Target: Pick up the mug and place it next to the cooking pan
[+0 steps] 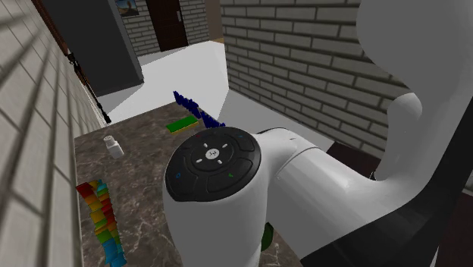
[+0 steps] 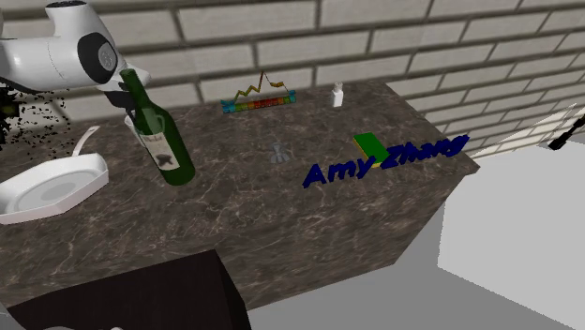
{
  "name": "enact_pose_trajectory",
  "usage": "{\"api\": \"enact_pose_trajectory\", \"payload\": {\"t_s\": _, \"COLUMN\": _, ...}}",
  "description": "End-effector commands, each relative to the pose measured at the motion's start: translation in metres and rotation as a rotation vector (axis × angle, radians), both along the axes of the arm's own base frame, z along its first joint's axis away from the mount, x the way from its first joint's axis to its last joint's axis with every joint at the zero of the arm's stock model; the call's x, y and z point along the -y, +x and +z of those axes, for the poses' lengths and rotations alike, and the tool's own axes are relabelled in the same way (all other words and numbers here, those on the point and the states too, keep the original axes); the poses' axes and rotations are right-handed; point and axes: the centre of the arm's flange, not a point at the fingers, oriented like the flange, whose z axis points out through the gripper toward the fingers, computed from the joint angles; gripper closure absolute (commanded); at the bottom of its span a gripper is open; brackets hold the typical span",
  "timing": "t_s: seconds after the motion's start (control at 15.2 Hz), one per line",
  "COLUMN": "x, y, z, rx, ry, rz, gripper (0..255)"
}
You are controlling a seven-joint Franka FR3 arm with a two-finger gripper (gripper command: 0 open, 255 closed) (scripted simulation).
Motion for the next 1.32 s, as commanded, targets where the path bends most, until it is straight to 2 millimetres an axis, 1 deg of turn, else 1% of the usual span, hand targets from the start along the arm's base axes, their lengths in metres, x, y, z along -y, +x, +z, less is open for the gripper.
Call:
{"api": "enact_pose_trajectory", "payload": {"t_s": 0.0, "x": 0.0, "y": 0.0, "z": 0.0, "rx": 0.0, "ry": 0.0, "rz": 0.0, "gripper": 255}}
{"api": "enact_pose_trajectory", "payload": {"t_s": 0.07, "x": 0.0, "y": 0.0, "z": 0.0, "rx": 0.0, "ry": 0.0, "rz": 0.0, "gripper": 255}}
{"api": "enact_pose_trajectory", "payload": {"t_s": 0.13, "x": 0.0, "y": 0.0, "z": 0.0, "rx": 0.0, "ry": 0.0, "rz": 0.0, "gripper": 0}}
{"api": "enact_pose_trajectory", "payload": {"t_s": 0.46, "x": 0.0, "y": 0.0, "z": 0.0, "rx": 0.0, "ry": 0.0, "rz": 0.0, "gripper": 0}}
{"api": "enact_pose_trajectory", "payload": {"t_s": 0.66, "x": 0.003, "y": -0.001, "z": 0.04, "rx": 0.0, "ry": 0.0, "rz": 0.0, "gripper": 0}}
{"api": "enact_pose_trajectory", "payload": {"t_s": 0.73, "x": 0.004, "y": -0.001, "z": 0.05, "rx": 0.0, "ry": 0.0, "rz": 0.0, "gripper": 0}}
{"api": "enact_pose_trajectory", "payload": {"t_s": 1.25, "x": 0.004, "y": -0.001, "z": 0.05, "rx": 0.0, "ry": 0.0, "rz": 0.0, "gripper": 0}}
